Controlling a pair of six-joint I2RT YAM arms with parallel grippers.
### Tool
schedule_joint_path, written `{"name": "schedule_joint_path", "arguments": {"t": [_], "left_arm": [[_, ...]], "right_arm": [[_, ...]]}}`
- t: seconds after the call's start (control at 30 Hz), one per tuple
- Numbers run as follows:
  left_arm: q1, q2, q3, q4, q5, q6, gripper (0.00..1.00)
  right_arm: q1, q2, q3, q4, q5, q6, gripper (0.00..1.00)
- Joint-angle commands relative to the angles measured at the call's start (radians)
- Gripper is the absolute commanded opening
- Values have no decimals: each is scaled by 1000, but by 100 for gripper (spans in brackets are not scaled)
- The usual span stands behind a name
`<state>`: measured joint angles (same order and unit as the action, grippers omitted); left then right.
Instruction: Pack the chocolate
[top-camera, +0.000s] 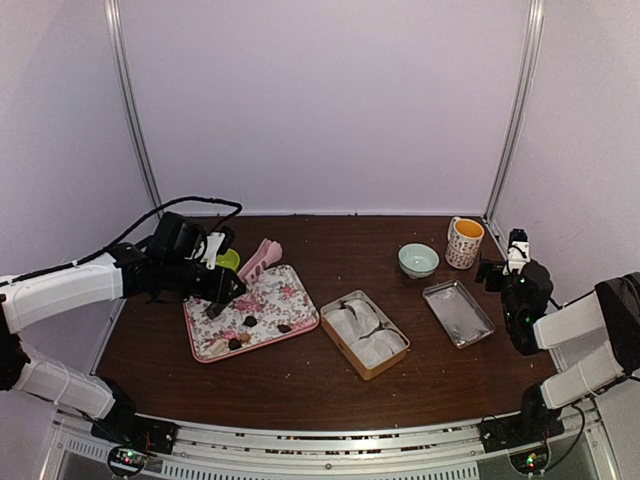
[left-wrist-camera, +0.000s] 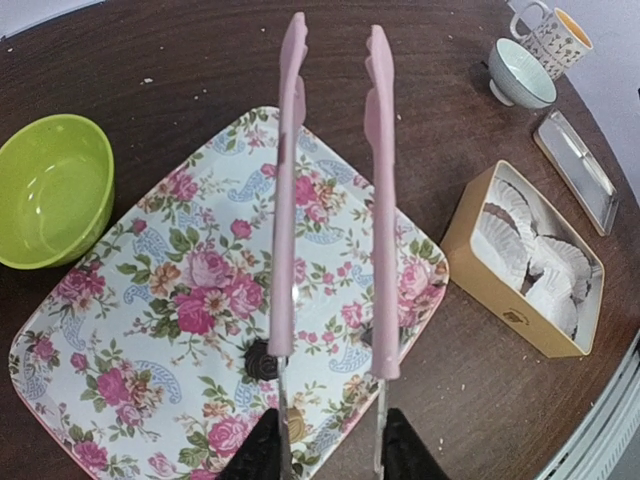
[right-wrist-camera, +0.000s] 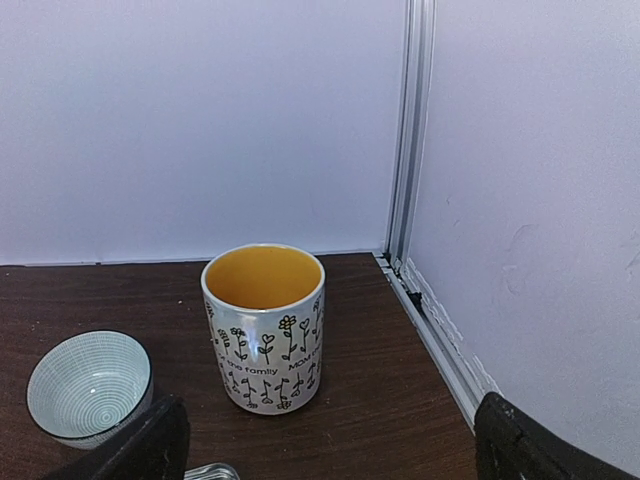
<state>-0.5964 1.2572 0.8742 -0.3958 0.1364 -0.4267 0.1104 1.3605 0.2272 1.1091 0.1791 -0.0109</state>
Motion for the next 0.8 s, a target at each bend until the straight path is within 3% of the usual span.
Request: {"name": "schedule_joint_path", "arguments": {"t": [0.0, 0.23, 0.77], "left_arm": [[5, -15, 6, 43, 13, -58, 32], [2, -16, -29, 92, 12, -86, 31], [0, -262, -179, 175, 64, -69, 32]], "right_arm": [[-9, -1, 13, -1, 5, 11, 100], [-11, 0, 14, -2, 4, 10, 100], [-14, -1, 16, -9, -4, 12, 100]]}}
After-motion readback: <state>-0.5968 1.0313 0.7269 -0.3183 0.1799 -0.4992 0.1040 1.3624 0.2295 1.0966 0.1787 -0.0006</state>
